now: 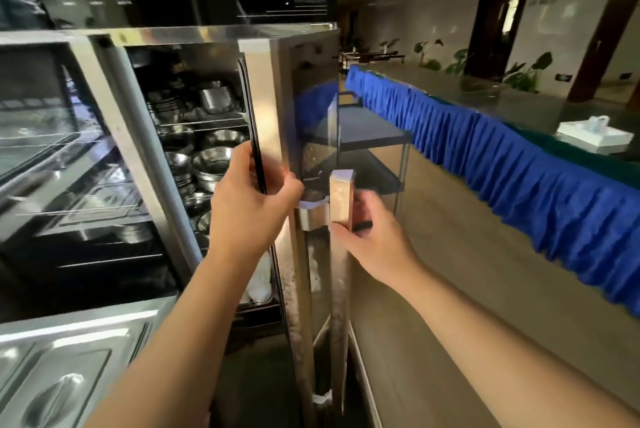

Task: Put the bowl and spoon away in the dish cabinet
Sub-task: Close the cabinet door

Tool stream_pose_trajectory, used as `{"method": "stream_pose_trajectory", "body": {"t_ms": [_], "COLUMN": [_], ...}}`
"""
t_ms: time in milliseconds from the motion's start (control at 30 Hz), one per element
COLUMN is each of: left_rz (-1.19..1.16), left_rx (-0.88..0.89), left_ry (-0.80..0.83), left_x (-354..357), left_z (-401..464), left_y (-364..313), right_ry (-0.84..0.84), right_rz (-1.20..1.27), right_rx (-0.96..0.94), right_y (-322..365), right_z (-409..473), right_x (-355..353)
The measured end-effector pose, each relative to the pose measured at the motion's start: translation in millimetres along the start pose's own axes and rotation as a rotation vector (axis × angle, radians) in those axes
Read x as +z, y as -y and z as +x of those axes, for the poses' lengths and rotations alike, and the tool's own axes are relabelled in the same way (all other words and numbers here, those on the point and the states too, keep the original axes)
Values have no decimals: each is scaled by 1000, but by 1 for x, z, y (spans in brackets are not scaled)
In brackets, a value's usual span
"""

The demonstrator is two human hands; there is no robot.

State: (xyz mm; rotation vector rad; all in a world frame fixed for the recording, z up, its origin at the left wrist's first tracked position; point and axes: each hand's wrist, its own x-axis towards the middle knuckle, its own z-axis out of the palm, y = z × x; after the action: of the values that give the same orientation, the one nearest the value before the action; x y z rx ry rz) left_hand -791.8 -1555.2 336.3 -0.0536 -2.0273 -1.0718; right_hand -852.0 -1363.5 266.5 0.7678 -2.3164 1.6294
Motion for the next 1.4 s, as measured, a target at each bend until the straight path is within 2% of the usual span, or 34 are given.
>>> {"method": "stream_pose_trajectory", "body": {"t_ms": [267, 600, 800, 967, 1167, 1400], "left_rz": [129, 143, 183, 205, 263, 704], "left_rx": [-59, -154, -201, -237, -285, -191], "left_ry": [-85, -146, -164, -160, -70, 89], "left_x": [-65, -120, -146, -167, -187, -198], "left_z": [32, 83, 126, 162, 195, 226], "left_y": [61, 147, 212, 260, 333, 426], "right_ry": [222, 373, 495, 534, 463, 419], "right_rz": [72, 128, 147, 109, 150, 118], "right_rx": [79, 203, 200, 261, 294, 264], "right_y": [15, 23, 26, 27, 30, 20], "right_z": [37, 105, 155, 196, 241, 289], "right_x": [93, 214, 285, 332, 381, 425]}}
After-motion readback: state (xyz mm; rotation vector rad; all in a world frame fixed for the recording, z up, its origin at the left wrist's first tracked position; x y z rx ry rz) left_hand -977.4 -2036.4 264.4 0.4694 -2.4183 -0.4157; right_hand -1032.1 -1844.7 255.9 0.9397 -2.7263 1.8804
